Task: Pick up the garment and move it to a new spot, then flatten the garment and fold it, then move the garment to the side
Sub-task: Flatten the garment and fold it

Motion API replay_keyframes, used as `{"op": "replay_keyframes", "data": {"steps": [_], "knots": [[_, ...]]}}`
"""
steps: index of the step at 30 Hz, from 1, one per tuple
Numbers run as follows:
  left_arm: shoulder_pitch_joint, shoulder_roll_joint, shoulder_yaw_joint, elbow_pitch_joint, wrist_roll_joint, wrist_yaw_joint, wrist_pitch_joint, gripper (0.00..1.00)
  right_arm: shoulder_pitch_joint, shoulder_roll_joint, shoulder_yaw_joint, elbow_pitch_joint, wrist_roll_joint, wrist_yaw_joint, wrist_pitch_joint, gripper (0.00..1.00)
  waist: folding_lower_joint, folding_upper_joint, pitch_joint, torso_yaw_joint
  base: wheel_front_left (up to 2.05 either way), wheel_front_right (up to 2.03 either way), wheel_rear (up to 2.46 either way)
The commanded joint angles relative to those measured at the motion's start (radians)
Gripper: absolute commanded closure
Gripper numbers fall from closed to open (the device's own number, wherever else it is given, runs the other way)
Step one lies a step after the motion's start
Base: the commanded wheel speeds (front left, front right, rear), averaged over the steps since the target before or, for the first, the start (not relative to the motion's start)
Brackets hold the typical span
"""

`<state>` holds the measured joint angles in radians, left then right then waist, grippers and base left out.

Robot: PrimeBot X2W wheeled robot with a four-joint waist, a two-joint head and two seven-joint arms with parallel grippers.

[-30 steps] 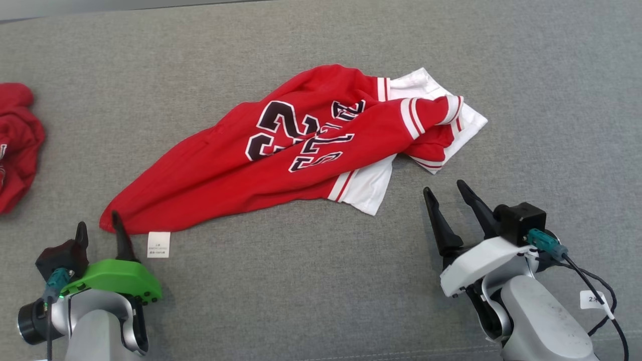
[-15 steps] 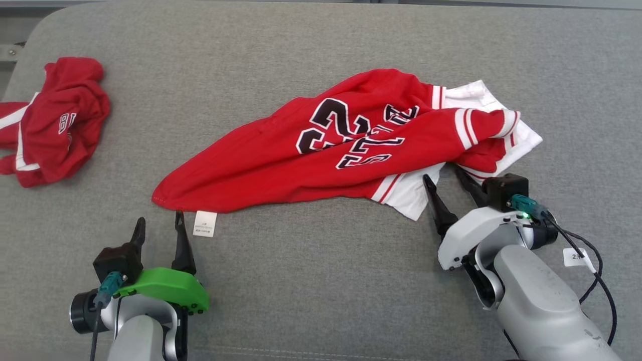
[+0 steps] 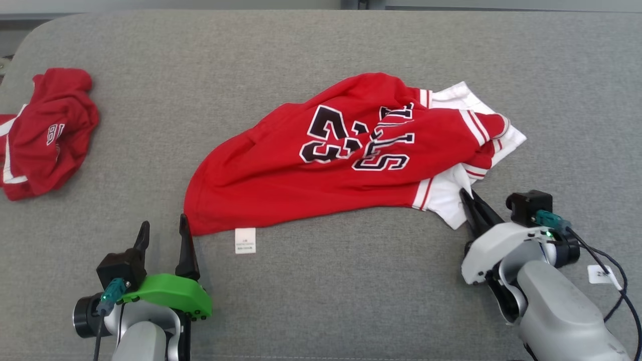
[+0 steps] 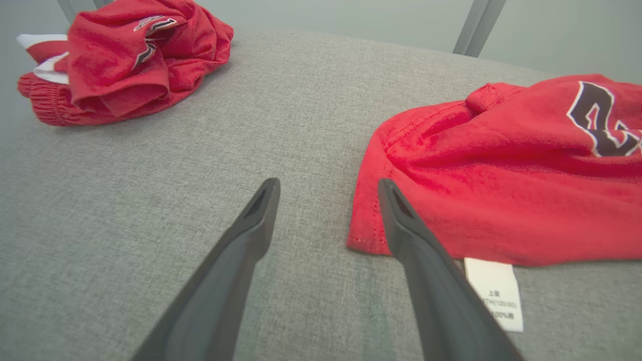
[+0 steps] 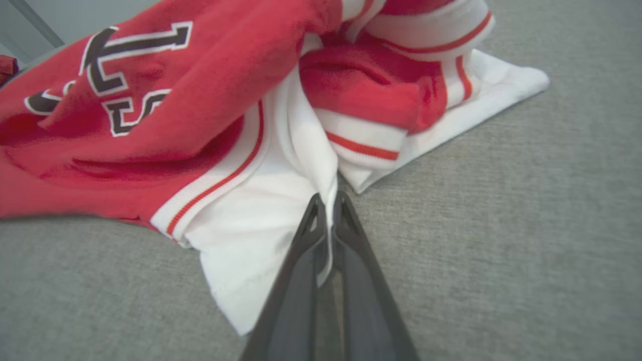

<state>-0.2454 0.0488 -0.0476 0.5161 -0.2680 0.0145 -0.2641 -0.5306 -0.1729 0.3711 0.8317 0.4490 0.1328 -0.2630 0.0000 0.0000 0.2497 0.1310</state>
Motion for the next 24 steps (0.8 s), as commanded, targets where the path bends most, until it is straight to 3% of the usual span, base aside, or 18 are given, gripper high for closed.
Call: {"op": "replay_keyframes", "data": {"steps": [1, 7, 10, 11, 12, 13, 14, 19, 24], "knots": [[0.021, 0.004, -0.005, -0.007, 0.001, -0.004, 0.000, 0.00, 0.060, -0.026, -0.018, -0.017, 0.019, -0.004, 0.001, 1.00, 0.0000, 0.0000, -0.040, -0.064, 0.00, 0.00, 0.00], [0.045, 0.004, -0.016, -0.005, 0.009, -0.002, 0.000, 0.00, 0.240, -0.061, -0.115, -0.248, -0.032, -0.003, -0.001, 1.00, 0.0000, 0.0000, -0.103, -0.179, 0.00, 0.00, 0.00], [0.053, 0.004, -0.021, 0.000, 0.006, 0.001, 0.000, 0.00, 0.333, -0.049, -0.151, -0.325, -0.073, -0.003, -0.001, 1.00, 0.0000, 0.0000, -0.117, -0.215, 0.00, 0.00, 0.00], [0.054, 0.004, -0.022, 0.001, 0.003, 0.003, 0.000, 0.00, 0.364, -0.039, -0.159, -0.344, -0.079, -0.003, -0.001, 0.89, 0.0000, 0.0000, -0.119, -0.224, 0.00, 0.00, 0.00], [0.054, 0.004, -0.024, 0.004, 0.004, 0.001, 0.000, 0.00, 0.390, -0.031, -0.165, -0.364, -0.084, -0.003, -0.001, 0.46, 0.0000, 0.0000, -0.118, -0.232, 0.00, 0.00, 0.00], [0.054, 0.004, -0.024, 0.004, 0.004, 0.001, 0.000, 0.00, 0.390, -0.031, -0.165, -0.364, -0.084, -0.003, -0.001, 0.46, 0.0000, 0.0000, -0.118, -0.232, 0.00, 0.00, 0.00], [0.053, 0.004, -0.025, 0.005, 0.005, 0.001, 0.000, 0.00, 0.411, -0.026, -0.175, -0.387, -0.089, -0.003, -0.001, 0.00, 0.0000, 0.0000, -0.117, -0.239, 0.00, 0.00, 0.00], [0.044, 0.004, -0.028, 0.013, 0.011, -0.004, 0.000, 0.00, 0.481, -0.006, -0.235, -0.486, -0.109, -0.003, -0.001, 0.00, 0.0000, 0.0000, -0.105, -0.245, 0.00, 0.00, 0.00], [0.039, 0.004, -0.030, 0.018, 0.016, -0.006, 0.000, 0.00, 0.433, -0.002, -0.283, -0.556, -0.132, -0.003, 0.024, 0.00, 0.0000, 0.0000, -0.091, -0.217, 0.00, 0.00, 0.00]]}}
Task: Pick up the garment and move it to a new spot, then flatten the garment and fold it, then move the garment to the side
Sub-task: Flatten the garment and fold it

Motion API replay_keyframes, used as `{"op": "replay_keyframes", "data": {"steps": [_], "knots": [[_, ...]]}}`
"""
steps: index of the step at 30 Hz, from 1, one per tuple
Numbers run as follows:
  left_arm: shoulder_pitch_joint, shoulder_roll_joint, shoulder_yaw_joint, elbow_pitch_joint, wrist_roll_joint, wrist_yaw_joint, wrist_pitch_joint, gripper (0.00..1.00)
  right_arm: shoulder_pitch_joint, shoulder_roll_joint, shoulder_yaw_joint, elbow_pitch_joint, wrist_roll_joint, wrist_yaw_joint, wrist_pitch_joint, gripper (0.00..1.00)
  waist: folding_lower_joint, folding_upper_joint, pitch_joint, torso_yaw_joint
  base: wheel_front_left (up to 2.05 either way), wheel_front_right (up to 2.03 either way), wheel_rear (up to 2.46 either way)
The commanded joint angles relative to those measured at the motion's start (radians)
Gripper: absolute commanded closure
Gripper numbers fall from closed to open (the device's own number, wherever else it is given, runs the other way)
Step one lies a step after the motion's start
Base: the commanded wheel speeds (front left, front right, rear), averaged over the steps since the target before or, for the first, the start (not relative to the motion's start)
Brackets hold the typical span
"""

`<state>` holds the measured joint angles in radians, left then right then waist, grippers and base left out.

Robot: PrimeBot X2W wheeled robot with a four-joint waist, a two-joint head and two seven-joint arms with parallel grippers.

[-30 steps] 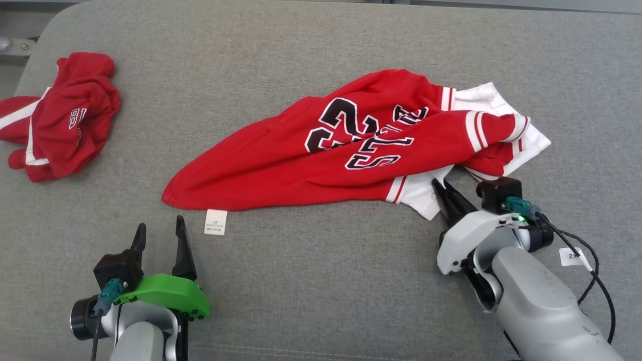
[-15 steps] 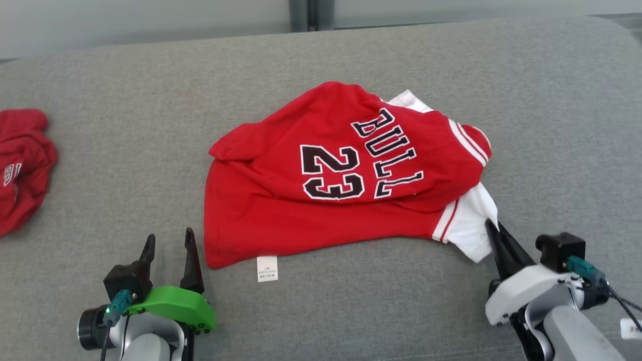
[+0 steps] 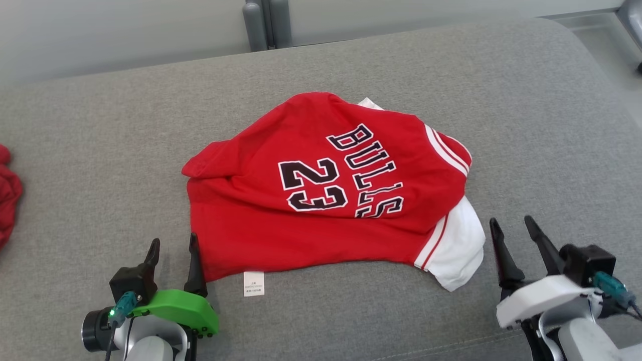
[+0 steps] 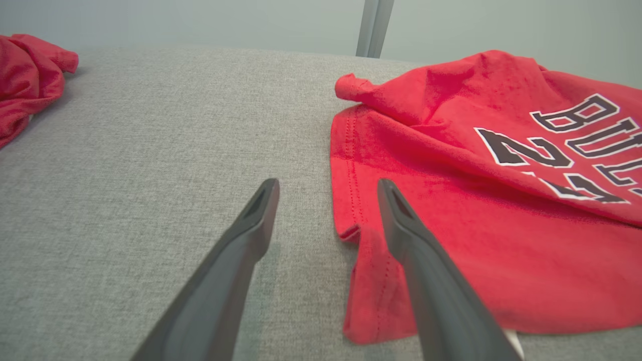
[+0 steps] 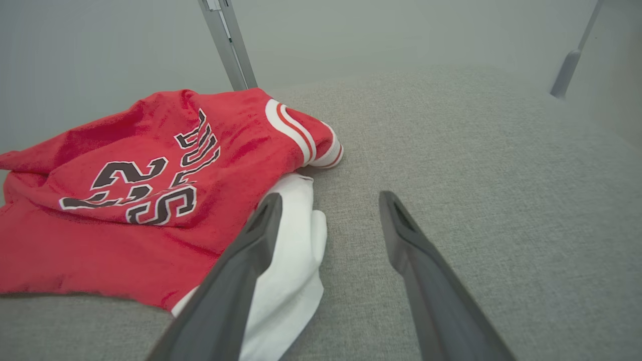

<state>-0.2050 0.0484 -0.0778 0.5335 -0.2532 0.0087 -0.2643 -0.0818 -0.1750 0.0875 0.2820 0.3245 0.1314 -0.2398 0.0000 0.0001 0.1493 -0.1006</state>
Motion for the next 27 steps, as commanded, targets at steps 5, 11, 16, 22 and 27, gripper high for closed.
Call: {"op": "replay_keyframes", "data": {"steps": [5, 11, 16, 22, 27], "knots": [[-0.016, 0.004, -0.017, 0.002, -0.009, 0.000, 0.000, 0.00, -0.121, -0.004, -0.003, 0.030, 0.003, -0.002, 0.051, 0.00, 0.0000, -0.0001, 0.026, 0.070, 0.00, 0.00, 0.00], [-0.022, 0.004, -0.039, 0.001, -0.021, 0.005, 0.000, 0.00, -0.218, -0.012, 0.000, 0.161, 0.012, -0.002, 0.114, 0.00, 0.0000, -0.0001, 0.048, 0.138, 0.00, 0.00, 0.00], [-0.023, 0.004, -0.043, -0.004, -0.027, 0.009, 0.000, 0.00, -0.260, -0.007, -0.012, 0.241, 0.007, -0.001, 0.110, 0.00, 0.0000, -0.0001, 0.058, 0.171, 0.00, 0.00, 0.00], [-0.025, 0.004, -0.053, -0.015, -0.030, 0.008, 0.000, 0.00, -0.323, -0.028, 0.015, 0.302, -0.011, -0.001, 0.111, 1.00, 0.0000, -0.0001, 0.069, 0.196, 0.00, 0.00, 0.00], [-0.033, 0.004, -0.068, -0.026, -0.037, 0.011, 0.000, 0.00, -0.415, -0.048, 0.064, 0.316, -0.033, -0.001, 0.100, 1.00, 0.0000, -0.0001, 0.087, 0.226, 0.00, 0.00, 0.00]]}}
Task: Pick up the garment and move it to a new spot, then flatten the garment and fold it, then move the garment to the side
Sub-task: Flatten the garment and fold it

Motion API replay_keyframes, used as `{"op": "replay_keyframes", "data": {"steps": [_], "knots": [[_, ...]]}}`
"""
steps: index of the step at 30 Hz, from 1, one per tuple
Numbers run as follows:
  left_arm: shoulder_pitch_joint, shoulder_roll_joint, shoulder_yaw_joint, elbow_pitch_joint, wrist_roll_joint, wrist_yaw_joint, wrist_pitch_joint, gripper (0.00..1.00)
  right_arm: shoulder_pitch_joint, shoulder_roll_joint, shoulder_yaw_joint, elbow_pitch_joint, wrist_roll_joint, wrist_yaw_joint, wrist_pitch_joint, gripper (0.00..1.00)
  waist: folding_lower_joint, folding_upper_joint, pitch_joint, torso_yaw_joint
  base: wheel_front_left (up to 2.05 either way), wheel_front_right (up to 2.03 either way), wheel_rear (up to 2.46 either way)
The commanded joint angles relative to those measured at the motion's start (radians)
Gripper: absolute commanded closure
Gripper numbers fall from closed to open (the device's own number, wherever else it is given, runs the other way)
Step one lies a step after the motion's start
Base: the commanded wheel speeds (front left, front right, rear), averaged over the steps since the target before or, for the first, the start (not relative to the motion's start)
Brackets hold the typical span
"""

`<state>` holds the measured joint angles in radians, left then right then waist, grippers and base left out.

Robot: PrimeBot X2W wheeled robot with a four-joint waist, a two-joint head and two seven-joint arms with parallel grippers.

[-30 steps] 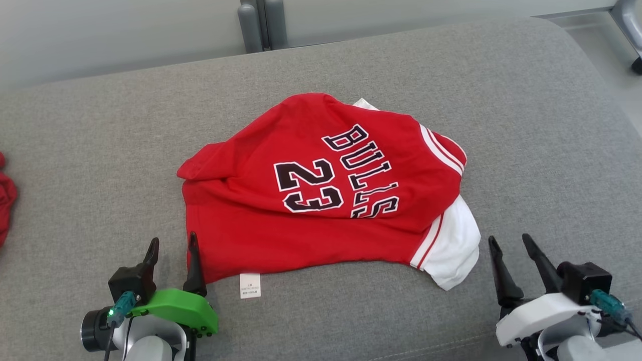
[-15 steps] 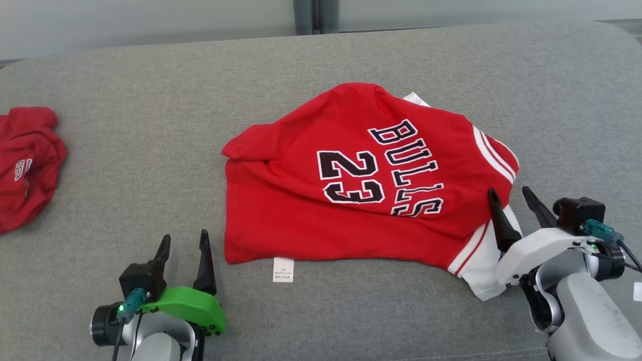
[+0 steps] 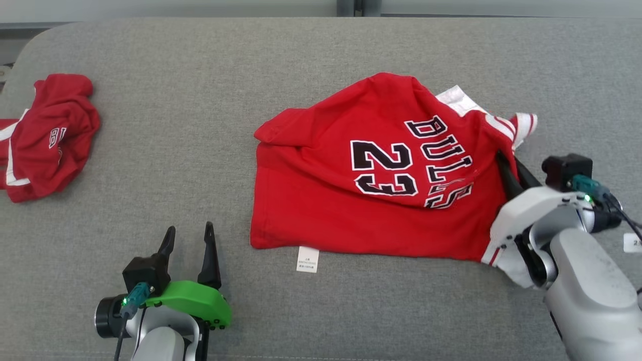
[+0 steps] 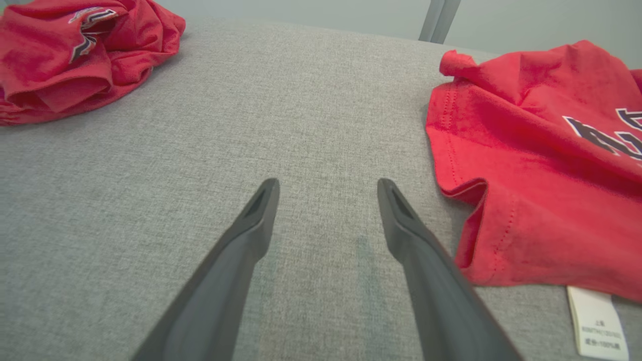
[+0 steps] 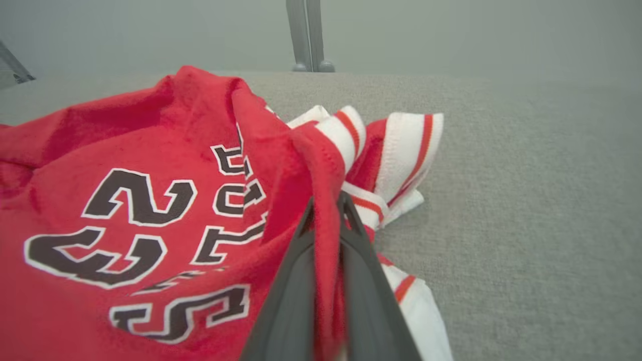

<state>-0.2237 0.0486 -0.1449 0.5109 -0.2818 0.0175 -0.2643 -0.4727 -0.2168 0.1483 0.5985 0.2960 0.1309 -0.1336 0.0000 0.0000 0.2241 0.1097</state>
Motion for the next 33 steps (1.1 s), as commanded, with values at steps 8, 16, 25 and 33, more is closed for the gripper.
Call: {"op": "replay_keyframes", "data": {"steps": [8, 16, 25, 33], "knots": [[-0.027, 0.004, -0.044, 0.009, -0.028, 0.005, 0.000, 0.00, -0.192, -0.021, 0.024, 0.107, -0.058, -0.001, 0.017, 0.72, 0.0000, 0.0000, 0.036, 0.102, 0.00, 0.00, 0.00], [0.008, 0.004, -0.051, 0.008, -0.046, 0.021, 0.000, 0.00, -0.254, 0.021, 0.016, 0.233, -0.061, -0.001, -0.088, 0.00, 0.0000, 0.0000, 0.025, 0.125, 0.00, 0.00, 0.00], [0.035, 0.004, -0.017, -0.004, -0.014, 0.008, 0.000, 0.00, -0.071, -0.027, -0.121, 0.077, 0.036, -0.001, -0.131, 0.00, 0.0000, 0.0000, -0.026, 0.005, 0.00, 0.00, 0.00], [0.042, 0.004, -0.021, -0.001, 0.003, 0.000, 0.000, 0.00, 0.130, -0.012, -0.229, 0.020, 0.045, -0.001, -0.132, 0.00, 0.0000, 0.0000, -0.051, -0.055, 0.00, 0.00, 0.00]]}}
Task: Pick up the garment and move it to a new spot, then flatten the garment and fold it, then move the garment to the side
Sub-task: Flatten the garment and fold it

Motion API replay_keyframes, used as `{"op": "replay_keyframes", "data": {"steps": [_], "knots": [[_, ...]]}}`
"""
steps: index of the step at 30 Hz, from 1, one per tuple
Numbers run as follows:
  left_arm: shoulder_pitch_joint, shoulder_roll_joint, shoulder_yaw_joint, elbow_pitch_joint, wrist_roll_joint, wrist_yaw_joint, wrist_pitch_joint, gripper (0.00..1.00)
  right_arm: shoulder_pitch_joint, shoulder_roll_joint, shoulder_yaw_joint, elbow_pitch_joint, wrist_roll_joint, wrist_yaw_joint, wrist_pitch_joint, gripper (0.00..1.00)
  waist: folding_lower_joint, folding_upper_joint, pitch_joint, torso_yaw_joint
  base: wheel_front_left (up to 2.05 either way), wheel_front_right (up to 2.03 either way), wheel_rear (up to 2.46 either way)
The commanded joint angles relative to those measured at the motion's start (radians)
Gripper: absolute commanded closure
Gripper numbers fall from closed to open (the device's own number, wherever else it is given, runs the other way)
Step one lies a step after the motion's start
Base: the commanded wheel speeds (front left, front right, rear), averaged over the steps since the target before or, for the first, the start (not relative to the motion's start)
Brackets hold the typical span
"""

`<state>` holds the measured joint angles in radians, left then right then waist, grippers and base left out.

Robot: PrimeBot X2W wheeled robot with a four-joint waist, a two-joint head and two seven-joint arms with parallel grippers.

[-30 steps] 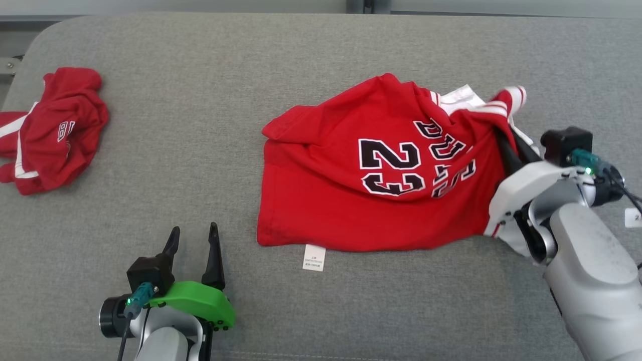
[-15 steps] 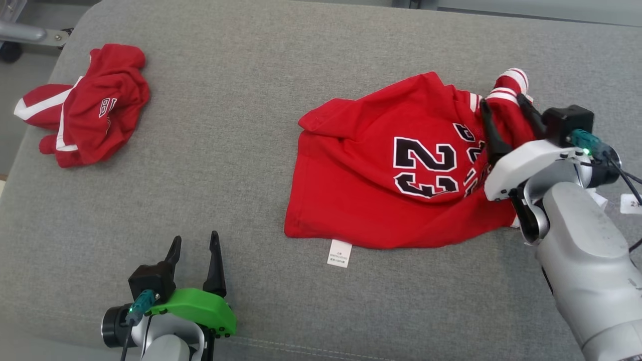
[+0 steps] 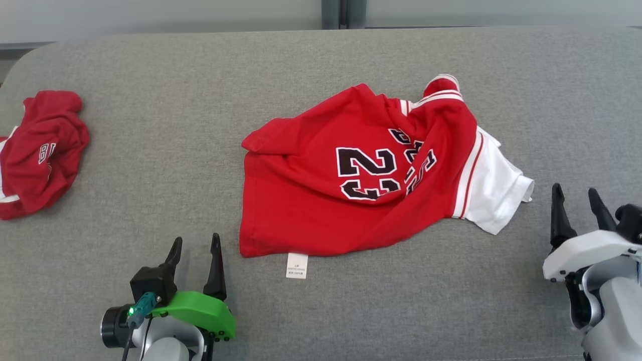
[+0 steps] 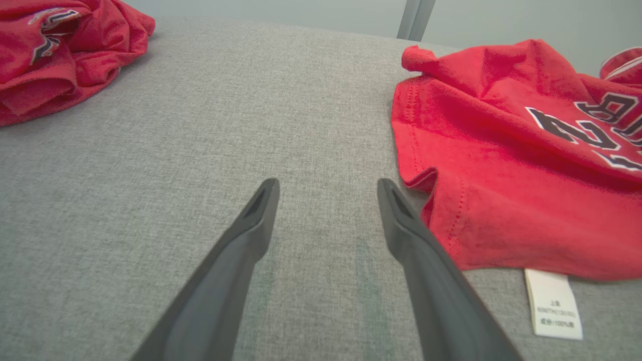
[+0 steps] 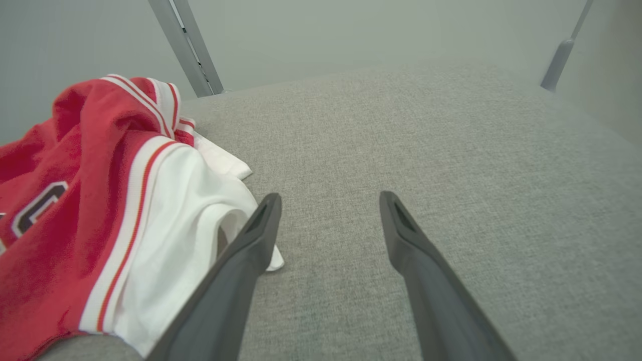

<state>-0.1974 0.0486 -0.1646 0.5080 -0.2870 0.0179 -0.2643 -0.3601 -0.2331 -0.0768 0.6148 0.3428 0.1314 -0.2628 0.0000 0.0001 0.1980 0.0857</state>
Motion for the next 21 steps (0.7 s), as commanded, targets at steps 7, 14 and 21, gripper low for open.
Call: {"op": "replay_keyframes", "data": {"steps": [7, 14, 21], "knots": [[0.017, 0.004, -0.002, 0.005, 0.018, -0.008, 0.000, 0.00, 0.026, 0.023, 0.002, 0.038, -0.019, -0.001, -0.003, 0.00, 0.0000, -0.0001, -0.007, -0.020, 0.00, 0.00, 0.00], [0.013, 0.004, 0.002, 0.010, 0.017, -0.011, 0.000, 0.00, -0.011, 0.022, 0.038, 0.093, -0.039, -0.001, -0.003, 0.00, 0.0000, -0.0001, 0.001, 0.015, 0.00, 0.00, 0.00], [0.015, 0.004, -0.003, 0.005, 0.006, -0.006, 0.000, 0.00, -0.037, 0.021, 0.055, 0.145, -0.050, -0.001, -0.003, 0.00, 0.0000, -0.0001, 0.011, 0.033, 0.00, 0.00, 0.00]]}}
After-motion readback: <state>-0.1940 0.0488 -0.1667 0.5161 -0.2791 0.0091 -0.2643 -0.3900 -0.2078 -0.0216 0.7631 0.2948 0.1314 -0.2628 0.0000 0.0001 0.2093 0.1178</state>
